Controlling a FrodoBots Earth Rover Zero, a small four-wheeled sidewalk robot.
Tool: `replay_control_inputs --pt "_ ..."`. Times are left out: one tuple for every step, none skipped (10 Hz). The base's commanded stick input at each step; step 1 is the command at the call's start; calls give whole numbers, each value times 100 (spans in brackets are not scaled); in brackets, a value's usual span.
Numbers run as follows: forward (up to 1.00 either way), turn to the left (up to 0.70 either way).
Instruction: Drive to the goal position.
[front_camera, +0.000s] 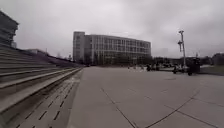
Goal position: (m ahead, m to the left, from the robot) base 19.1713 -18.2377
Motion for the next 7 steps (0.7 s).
replay_control_inputs --pt "70 0" --pt "70 0" --pt "70 0" --pt "70 0" --pt "70 0" --pt "70 0" --pt "70 0"
